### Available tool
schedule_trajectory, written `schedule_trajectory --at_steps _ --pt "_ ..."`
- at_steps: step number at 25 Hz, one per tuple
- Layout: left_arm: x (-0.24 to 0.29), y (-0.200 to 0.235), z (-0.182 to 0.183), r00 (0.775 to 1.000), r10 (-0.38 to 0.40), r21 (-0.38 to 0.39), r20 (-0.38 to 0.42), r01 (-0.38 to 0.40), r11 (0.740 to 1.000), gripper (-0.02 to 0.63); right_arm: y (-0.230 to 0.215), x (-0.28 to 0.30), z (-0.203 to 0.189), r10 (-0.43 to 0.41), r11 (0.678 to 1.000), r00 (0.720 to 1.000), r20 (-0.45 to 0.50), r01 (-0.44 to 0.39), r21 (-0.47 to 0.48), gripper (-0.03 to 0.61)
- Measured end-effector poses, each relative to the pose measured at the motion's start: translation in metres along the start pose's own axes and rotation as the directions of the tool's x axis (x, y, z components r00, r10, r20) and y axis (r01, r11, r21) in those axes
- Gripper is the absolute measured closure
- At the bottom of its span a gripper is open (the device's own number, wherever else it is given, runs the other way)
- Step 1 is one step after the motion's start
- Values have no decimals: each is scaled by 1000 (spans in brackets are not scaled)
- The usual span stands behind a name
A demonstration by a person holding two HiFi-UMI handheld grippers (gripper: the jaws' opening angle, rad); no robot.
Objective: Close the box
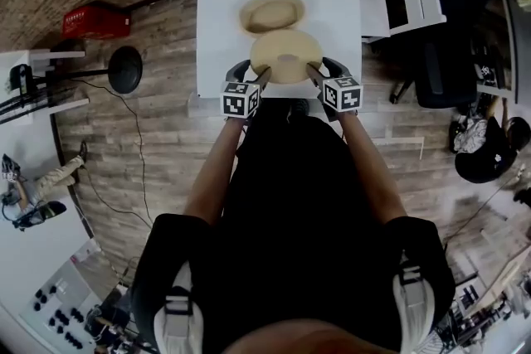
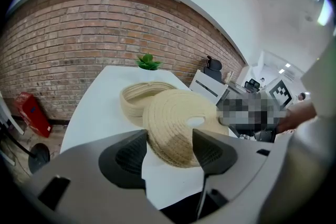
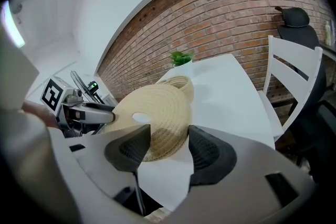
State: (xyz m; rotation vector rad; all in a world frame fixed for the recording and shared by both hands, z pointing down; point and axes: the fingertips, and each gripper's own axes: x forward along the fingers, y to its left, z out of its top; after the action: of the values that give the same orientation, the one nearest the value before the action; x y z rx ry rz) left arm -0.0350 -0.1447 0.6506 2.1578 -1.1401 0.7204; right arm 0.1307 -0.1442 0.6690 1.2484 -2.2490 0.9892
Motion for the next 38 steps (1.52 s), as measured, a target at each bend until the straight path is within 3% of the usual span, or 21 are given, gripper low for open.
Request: schedule_trajectory --at_steps 16,38 --pt "-11 36 38 996 53 -17 70 -52 999 333 18 26 37 34 999 999 9 -34 -34 360" --pt "27 76 69 998 15 -41 57 -12 999 333 -1 75 97 -22 996 1000 7 22 -85 364"
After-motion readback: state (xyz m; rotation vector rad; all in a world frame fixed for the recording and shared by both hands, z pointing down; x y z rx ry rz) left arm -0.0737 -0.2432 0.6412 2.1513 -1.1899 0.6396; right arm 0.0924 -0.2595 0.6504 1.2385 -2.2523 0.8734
